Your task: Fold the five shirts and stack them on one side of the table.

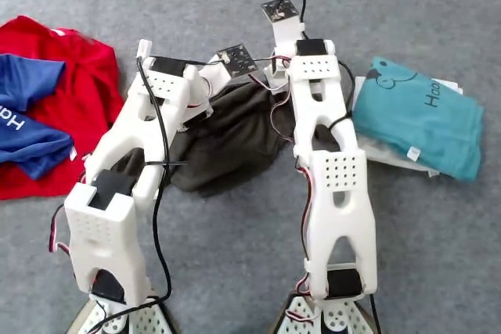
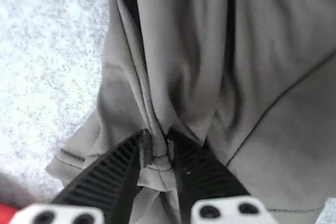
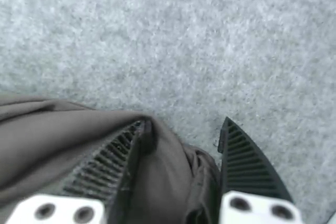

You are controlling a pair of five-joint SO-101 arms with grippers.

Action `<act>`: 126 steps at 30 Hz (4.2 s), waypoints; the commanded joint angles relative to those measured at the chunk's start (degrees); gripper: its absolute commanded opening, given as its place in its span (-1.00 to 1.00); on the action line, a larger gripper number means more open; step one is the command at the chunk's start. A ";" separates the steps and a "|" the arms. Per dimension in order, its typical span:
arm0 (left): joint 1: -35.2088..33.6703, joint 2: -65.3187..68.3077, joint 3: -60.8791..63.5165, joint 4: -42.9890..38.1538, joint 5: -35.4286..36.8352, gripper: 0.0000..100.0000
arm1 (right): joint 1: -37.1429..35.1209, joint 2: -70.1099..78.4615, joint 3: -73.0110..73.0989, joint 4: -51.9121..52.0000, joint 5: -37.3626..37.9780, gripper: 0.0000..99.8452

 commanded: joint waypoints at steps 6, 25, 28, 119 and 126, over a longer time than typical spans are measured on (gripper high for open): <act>-0.92 -0.70 -6.46 5.19 0.62 -0.71 | 1.67 0.04 -0.66 0.35 -0.09 -0.56; -2.59 5.80 -12.62 8.26 0.44 -0.74 | 1.67 0.04 -0.57 0.35 0.00 -0.56; -2.68 8.79 -15.34 8.62 0.70 -0.74 | 1.67 0.04 -0.57 0.35 0.00 -0.56; -32.48 8.09 -63.25 18.11 50.46 -0.94 | -15.56 -29.49 26.15 22.42 -7.12 -0.56; -33.89 8.09 -63.25 17.58 50.55 -0.94 | -16.79 -23.96 34.51 14.77 -9.49 -0.56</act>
